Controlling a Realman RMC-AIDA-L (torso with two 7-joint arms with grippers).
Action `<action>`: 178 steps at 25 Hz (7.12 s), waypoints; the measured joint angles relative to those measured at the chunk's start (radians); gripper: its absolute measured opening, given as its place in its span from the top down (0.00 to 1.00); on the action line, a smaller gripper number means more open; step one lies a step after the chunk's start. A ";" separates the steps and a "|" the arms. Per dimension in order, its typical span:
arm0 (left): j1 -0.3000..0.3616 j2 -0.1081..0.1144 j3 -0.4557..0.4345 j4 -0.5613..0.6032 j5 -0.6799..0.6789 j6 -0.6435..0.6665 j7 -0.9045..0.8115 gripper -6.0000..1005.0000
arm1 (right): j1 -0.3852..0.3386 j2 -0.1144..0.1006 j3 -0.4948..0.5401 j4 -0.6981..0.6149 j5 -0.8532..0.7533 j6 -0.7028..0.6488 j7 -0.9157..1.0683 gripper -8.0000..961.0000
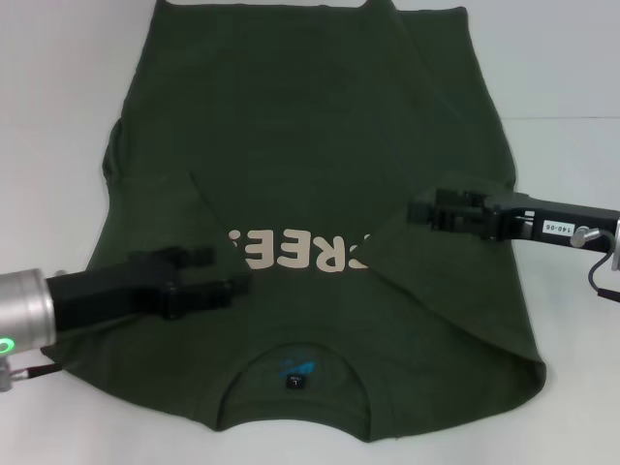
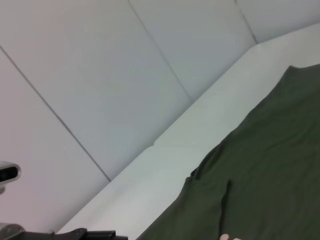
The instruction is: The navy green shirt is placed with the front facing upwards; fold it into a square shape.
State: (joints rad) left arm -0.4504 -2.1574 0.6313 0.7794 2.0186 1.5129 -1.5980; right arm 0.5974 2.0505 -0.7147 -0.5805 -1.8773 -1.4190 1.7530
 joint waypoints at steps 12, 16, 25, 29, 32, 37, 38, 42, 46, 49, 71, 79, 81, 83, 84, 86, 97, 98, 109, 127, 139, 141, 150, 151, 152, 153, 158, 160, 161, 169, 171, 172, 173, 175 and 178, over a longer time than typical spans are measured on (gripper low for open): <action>0.081 0.004 -0.139 0.089 0.116 -0.059 -0.224 0.13 | 0.011 0.008 -0.004 0.001 0.003 0.002 0.015 0.04; 0.098 0.005 -0.181 0.117 0.131 -0.048 -0.252 0.13 | 0.019 0.008 -0.004 0.001 0.000 0.007 0.016 0.04; 0.123 0.017 -0.260 0.133 0.139 -0.021 -0.297 0.13 | 0.020 0.001 -0.005 0.001 0.002 0.006 0.017 0.04; 0.124 0.020 -0.281 0.143 0.182 -0.042 -0.327 0.13 | 0.021 -0.002 -0.004 0.001 0.004 0.006 0.017 0.04; 0.124 0.021 -0.286 0.148 0.209 -0.061 -0.345 0.13 | 0.022 -0.003 -0.003 0.000 0.004 0.006 0.017 0.04; 0.131 0.021 -0.290 0.159 0.249 -0.070 -0.369 0.13 | 0.022 -0.003 0.001 -0.004 0.005 0.007 0.017 0.04; 0.132 0.020 -0.290 0.160 0.256 -0.069 -0.372 0.13 | 0.022 -0.003 0.002 -0.005 0.005 0.007 0.017 0.04; 0.132 0.019 -0.289 0.161 0.275 -0.058 -0.383 0.13 | 0.023 -0.003 0.004 -0.007 0.005 0.008 0.017 0.04; 0.132 0.018 -0.284 0.159 0.286 -0.057 -0.386 0.13 | 0.024 -0.004 0.004 -0.007 0.005 0.009 0.017 0.04; 0.131 0.018 -0.285 0.157 0.289 -0.057 -0.387 0.13 | 0.024 -0.005 0.004 -0.009 0.005 0.009 0.017 0.04; 0.111 0.017 -0.263 0.151 0.354 -0.033 -0.402 0.13 | 0.023 -0.005 0.008 -0.004 0.006 0.004 0.017 0.04; 0.096 0.017 -0.262 0.150 0.354 -0.041 -0.405 0.18 | 0.016 -0.005 0.017 -0.004 0.007 0.002 0.017 0.04; 0.093 0.017 -0.263 0.150 0.354 -0.046 -0.411 0.20 | 0.016 -0.005 0.017 -0.004 0.008 0.002 0.017 0.04; 0.091 0.020 -0.265 0.150 0.354 -0.049 -0.412 0.22 | 0.016 -0.005 0.017 -0.005 0.009 0.002 0.017 0.04; 0.090 0.021 -0.266 0.150 0.354 -0.050 -0.412 0.23 | 0.016 -0.005 0.017 -0.006 0.009 0.001 0.017 0.05; 0.090 0.022 -0.265 0.150 0.356 -0.051 -0.413 0.27 | 0.016 -0.005 0.017 -0.006 0.009 0.001 0.017 0.05; 0.086 0.024 -0.263 0.150 0.370 -0.051 -0.416 0.55 | 0.012 -0.005 0.017 -0.008 0.015 0.000 0.019 0.07; 0.085 0.024 -0.263 0.150 0.372 -0.051 -0.416 0.60 | 0.012 -0.005 0.017 -0.009 0.015 0.000 0.021 0.07; 0.075 0.024 -0.263 0.154 0.375 -0.047 -0.423 0.97 | 0.002 -0.018 0.012 -0.006 0.009 0.000 0.043 0.09; 0.051 0.015 -0.274 0.147 0.365 -0.048 -0.451 0.97 | -0.136 -0.186 0.014 -0.018 -0.216 -0.208 0.468 0.12; 0.047 0.017 -0.269 0.136 0.357 -0.051 -0.443 0.97 | -0.133 -0.175 0.016 -0.018 -0.358 -0.211 0.575 0.14; 0.047 0.018 -0.270 0.136 0.357 -0.051 -0.442 0.97 | -0.122 -0.173 0.012 -0.015 -0.370 -0.200 0.587 0.14; 0.048 0.019 -0.274 0.136 0.357 -0.053 -0.440 0.97 | -0.069 -0.148 0.006 -0.009 -0.420 -0.159 0.607 0.16; 0.048 0.019 -0.274 0.136 0.357 -0.053 -0.440 0.97 | -0.066 -0.147 0.006 -0.009 -0.420 -0.159 0.607 0.16; 0.048 0.019 -0.274 0.136 0.357 -0.053 -0.440 0.97 | -0.062 -0.147 0.006 -0.008 -0.420 -0.158 0.607 0.16; 0.049 0.019 -0.274 0.136 0.357 -0.054 -0.440 0.97 | -0.060 -0.147 0.006 -0.007 -0.420 -0.158 0.607 0.16; 0.049 0.019 -0.274 0.136 0.357 -0.055 -0.440 0.97 | -0.055 -0.145 0.004 -0.003 -0.431 -0.148 0.608 0.17; 0.049 0.020 -0.274 0.136 0.357 -0.056 -0.439 0.97 | -0.054 -0.142 0.004 -0.002 -0.435 -0.146 0.608 0.18; 0.049 0.020 -0.274 0.136 0.357 -0.056 -0.439 0.97 | -0.054 -0.141 0.004 -0.002 -0.435 -0.146 0.608 0.18; 0.048 0.020 -0.274 0.136 0.357 -0.056 -0.433 0.97 | -0.054 -0.129 0.005 -0.002 -0.460 -0.142 0.608 0.19; 0.047 0.021 -0.274 0.133 0.357 -0.056 -0.432 0.97 | -0.053 -0.127 0.007 -0.002 -0.461 -0.136 0.608 0.20; 0.047 0.022 -0.274 0.131 0.357 -0.056 -0.431 0.97 | -0.053 -0.126 0.007 -0.002 -0.461 -0.134 0.608 0.20; 0.047 0.022 -0.274 0.130 0.357 -0.056 -0.430 0.97 | -0.053 -0.126 0.008 -0.002 -0.461 -0.134 0.608 0.20; 0.047 0.022 -0.274 0.130 0.357 -0.056 -0.430 0.97 | -0.052 -0.126 0.011 -0.002 -0.461 -0.133 0.608 0.20; 0.047 0.022 -0.274 0.129 0.357 -0.056 -0.430 0.97 | -0.050 -0.126 0.013 -0.002 -0.460 -0.139 0.609 0.21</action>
State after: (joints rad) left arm -0.4034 -2.1350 0.3574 0.9086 2.3752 1.4572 -2.0277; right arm 0.5474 1.9247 -0.7021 -0.5830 -2.3375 -1.5576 2.3617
